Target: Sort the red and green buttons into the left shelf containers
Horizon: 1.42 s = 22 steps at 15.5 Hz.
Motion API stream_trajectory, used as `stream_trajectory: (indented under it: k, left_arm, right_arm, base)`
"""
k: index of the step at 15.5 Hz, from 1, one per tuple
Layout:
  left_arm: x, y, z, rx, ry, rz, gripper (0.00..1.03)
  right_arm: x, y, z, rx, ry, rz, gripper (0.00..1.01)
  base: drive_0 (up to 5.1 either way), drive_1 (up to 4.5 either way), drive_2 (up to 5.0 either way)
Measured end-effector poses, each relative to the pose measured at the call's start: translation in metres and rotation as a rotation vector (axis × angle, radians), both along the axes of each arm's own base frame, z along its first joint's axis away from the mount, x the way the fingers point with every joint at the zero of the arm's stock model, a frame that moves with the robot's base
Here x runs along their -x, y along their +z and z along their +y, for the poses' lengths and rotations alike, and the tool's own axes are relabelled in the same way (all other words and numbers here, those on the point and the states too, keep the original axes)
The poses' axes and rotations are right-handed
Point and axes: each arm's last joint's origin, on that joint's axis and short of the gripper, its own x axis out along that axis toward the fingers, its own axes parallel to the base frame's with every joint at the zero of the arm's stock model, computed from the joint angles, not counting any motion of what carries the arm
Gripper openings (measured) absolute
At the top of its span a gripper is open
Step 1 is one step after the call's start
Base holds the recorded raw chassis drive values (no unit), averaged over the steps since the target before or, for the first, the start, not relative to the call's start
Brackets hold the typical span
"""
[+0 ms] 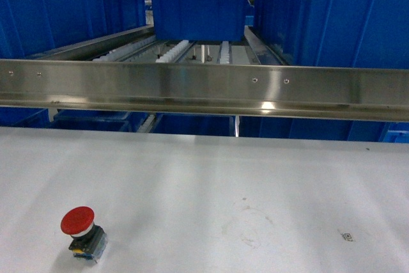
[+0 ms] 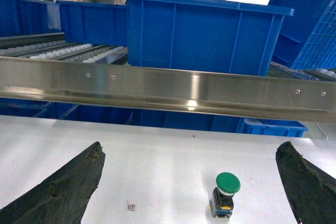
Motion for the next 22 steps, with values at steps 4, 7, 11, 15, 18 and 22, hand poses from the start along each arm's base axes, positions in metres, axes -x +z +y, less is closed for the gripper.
stream_trajectory:
  k: [4,7,11,15,18,22]
  left_arm:
    - [0.0,0.0,0.0,0.0,0.0,0.0,0.98]
    - [0.0,0.0,0.0,0.0,0.0,0.0,0.98]
    - [-0.001,0.003,0.0,0.004,-0.01,-0.022,0.98]
    - [-0.014,0.005,-0.003,0.012,-0.054,-0.026,0.98]
    - [-0.032,0.005,-0.006,0.008,-0.102,-0.006,0.98]
    - [-0.102,0.025,-0.02,0.04,-0.221,0.075,0.98]
  right_arm:
    - [0.0,0.0,0.0,0.0,0.0,0.0,0.98]
    - [0.0,0.0,0.0,0.0,0.0,0.0,0.98]
    - [-0.001,0.002,0.001,0.001,0.026,-0.022,0.98]
    - [-0.016,0.008,0.001,0.011,0.05,-0.055,0.98]
    - [-0.035,0.004,-0.004,0.01,0.009,-0.029,0.98]
    - [-0.106,0.004,-0.022,0.015,-0.025,0.099,0.98]
  base:
    - [0.0,0.0,0.0]
    - [0.0,0.0,0.0]
    - [0.0,0.0,0.0]
    - [0.0,0.0,0.0]
    - [0.0,0.0,0.0]
    - [0.0,0.0,0.0]
